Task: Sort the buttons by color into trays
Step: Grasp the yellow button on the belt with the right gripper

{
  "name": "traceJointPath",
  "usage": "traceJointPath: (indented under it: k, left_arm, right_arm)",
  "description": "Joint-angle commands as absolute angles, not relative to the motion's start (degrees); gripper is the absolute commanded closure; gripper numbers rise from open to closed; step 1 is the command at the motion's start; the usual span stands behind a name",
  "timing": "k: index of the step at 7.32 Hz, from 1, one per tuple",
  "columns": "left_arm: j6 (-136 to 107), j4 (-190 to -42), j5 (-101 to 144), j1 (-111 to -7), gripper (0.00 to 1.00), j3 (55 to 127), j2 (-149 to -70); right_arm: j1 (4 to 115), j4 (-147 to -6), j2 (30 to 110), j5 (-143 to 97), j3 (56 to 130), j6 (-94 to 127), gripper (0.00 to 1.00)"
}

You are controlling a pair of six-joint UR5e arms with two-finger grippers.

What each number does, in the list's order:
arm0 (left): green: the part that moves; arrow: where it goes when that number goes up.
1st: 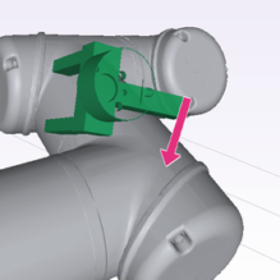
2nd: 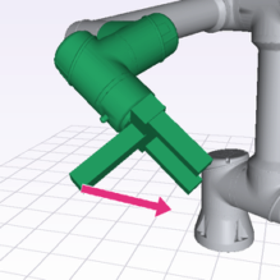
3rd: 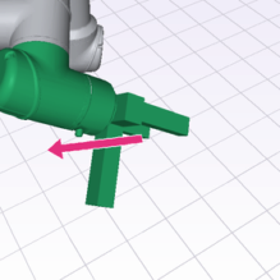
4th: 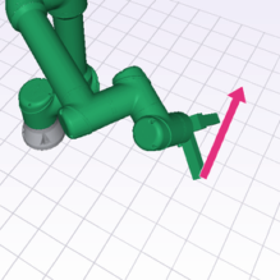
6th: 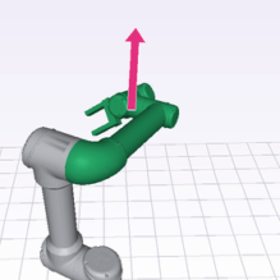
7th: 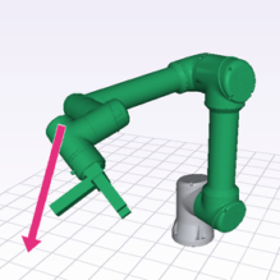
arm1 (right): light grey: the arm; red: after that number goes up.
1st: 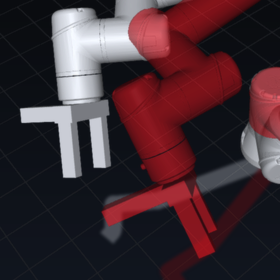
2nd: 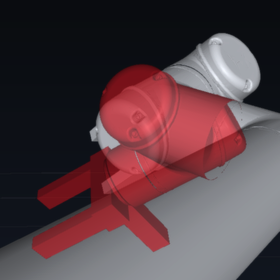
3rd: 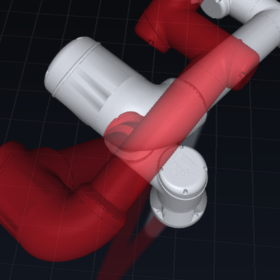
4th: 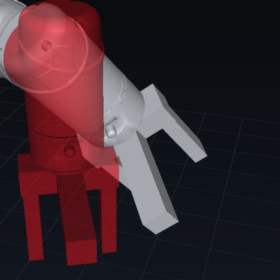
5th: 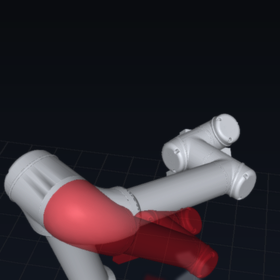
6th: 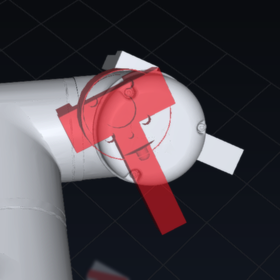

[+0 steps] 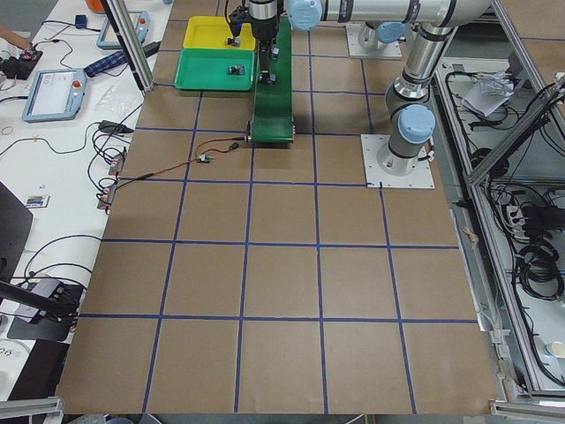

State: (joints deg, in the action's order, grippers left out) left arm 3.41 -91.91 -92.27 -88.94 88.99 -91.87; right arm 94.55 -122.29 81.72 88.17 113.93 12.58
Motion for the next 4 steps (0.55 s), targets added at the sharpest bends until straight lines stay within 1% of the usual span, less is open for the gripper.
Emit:
traceJointPath:
  k: [1, 4]
  left_arm:
    - [3.4, -91.8, -92.3, -88.9, 0.00, 88.9, -92.0]
    - [3.5, -92.4, -92.5, -88.9, 0.00, 89.2, -91.5]
  right_arm:
    - [95.6, -122.8, 79.7, 88.9, 113.9, 14.2, 0.00]
    - [95.5, -122.9, 78.7, 89.0, 113.6, 16.1, 0.00]
